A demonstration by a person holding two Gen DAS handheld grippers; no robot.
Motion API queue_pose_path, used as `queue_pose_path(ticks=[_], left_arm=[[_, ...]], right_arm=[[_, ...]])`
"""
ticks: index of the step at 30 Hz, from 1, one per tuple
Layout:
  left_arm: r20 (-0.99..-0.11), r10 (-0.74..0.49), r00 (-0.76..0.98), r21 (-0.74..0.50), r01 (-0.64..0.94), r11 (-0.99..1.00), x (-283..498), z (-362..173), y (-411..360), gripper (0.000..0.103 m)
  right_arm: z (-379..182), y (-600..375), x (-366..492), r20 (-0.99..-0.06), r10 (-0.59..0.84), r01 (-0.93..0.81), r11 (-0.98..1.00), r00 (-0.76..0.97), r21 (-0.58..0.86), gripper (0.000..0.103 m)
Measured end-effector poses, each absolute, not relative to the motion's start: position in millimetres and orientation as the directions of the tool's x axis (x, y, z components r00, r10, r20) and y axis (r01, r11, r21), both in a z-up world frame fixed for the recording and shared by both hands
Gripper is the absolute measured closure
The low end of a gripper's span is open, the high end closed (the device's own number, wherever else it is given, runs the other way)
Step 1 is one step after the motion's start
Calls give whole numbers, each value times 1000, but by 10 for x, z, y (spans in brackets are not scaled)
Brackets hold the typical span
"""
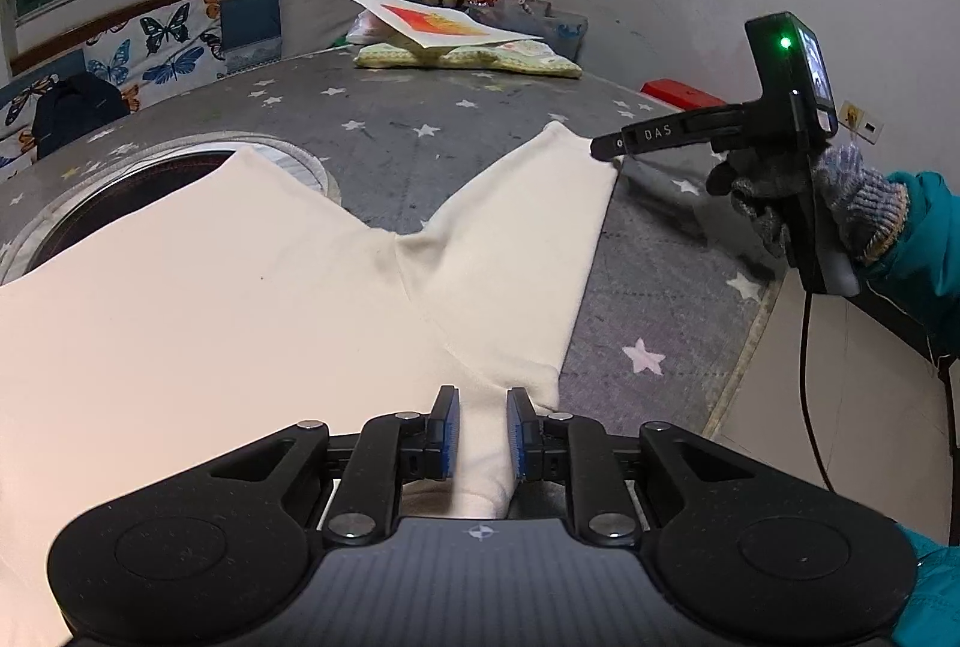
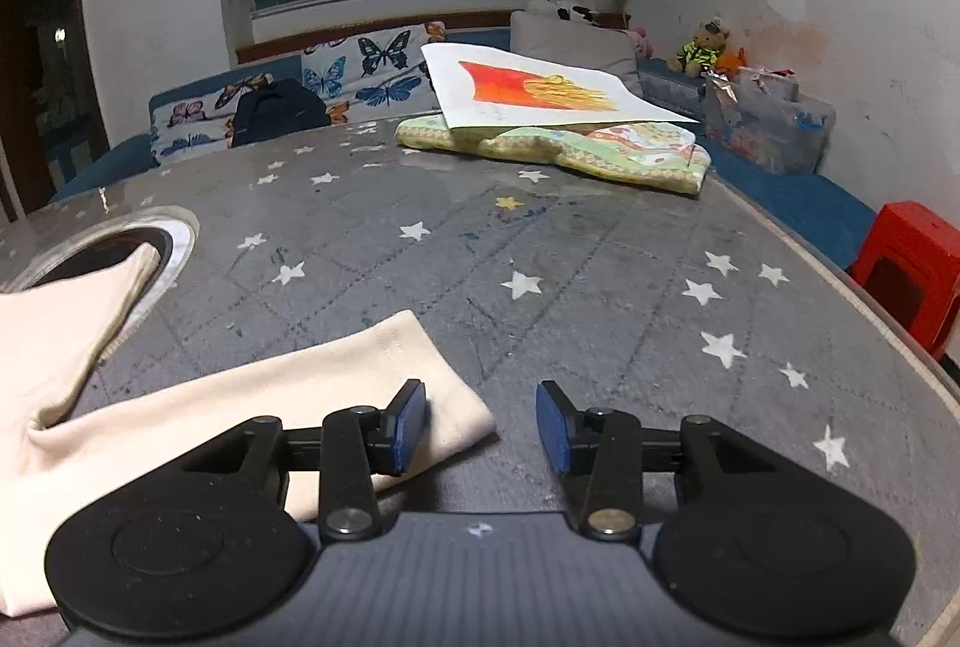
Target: Fold clothes
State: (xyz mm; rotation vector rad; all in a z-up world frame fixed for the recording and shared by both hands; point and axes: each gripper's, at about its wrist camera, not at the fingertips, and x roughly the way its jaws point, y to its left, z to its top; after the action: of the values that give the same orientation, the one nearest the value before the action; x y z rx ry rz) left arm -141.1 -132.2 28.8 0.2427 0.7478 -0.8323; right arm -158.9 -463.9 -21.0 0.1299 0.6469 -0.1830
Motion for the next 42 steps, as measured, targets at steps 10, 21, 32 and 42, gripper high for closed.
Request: queue_pose_path(ticks=[10, 21, 32, 42], left_arm=[[-672, -581, 459, -78, 736, 673, -1376, 353, -1365, 74], [-642, -607, 469, -121, 720, 684, -1060, 439, -1559, 73], [-662, -593, 459, -174, 675, 717, -679, 244, -1784, 72], [-640, -623, 451, -205, 681, 703, -756, 323, -1711, 62]], right_arm=[[-223, -4594, -1630, -596, -97, 203, 973, 797, 112, 90], [-70, -4674, -1955, -529, -126, 240, 959, 839, 153, 97], [-171, -4763, -2092, -545, -141, 297, 932, 827, 208, 96], [-225, -4798, -2067, -553, -118, 294, 925, 825, 241, 84]])
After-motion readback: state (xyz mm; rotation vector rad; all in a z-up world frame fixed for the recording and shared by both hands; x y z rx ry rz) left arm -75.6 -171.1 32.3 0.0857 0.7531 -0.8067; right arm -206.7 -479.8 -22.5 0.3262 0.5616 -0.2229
